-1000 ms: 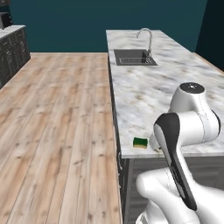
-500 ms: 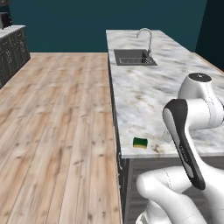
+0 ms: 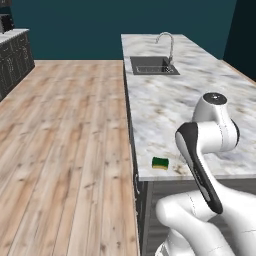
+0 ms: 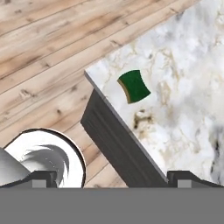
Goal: Place the sponge inside the microwave to prepare for sanitizing.
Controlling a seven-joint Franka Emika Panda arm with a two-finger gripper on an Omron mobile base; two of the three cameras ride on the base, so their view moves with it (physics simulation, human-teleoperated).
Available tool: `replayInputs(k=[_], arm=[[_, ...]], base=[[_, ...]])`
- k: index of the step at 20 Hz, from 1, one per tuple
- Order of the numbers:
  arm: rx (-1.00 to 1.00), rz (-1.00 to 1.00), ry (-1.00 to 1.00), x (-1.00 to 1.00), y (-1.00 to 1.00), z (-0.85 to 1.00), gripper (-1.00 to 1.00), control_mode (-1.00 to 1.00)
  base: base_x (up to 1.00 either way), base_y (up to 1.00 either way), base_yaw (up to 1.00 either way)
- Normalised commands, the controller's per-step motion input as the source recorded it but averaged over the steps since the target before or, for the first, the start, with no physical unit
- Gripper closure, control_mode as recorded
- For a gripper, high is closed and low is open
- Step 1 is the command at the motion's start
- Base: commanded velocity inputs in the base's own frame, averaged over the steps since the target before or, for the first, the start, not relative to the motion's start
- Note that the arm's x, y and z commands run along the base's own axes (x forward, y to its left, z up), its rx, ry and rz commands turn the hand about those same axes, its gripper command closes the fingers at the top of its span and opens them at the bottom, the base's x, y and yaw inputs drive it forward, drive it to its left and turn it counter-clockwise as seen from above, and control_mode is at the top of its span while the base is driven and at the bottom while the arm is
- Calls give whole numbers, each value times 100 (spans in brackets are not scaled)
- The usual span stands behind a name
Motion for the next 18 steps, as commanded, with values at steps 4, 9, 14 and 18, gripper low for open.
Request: replayInputs(k=[4,9,14,18], arm=[[0,0,0,57,29,-10,-100,-100],[-2,0,0,68,12,-3,-100,-100],[0,5,0,61,-8,-17,-100,-100],[0,10,1,53,-6,-30,-100,-100]], base=[[0,0,0],[0,0,0],[0,0,0],[0,0,0]])
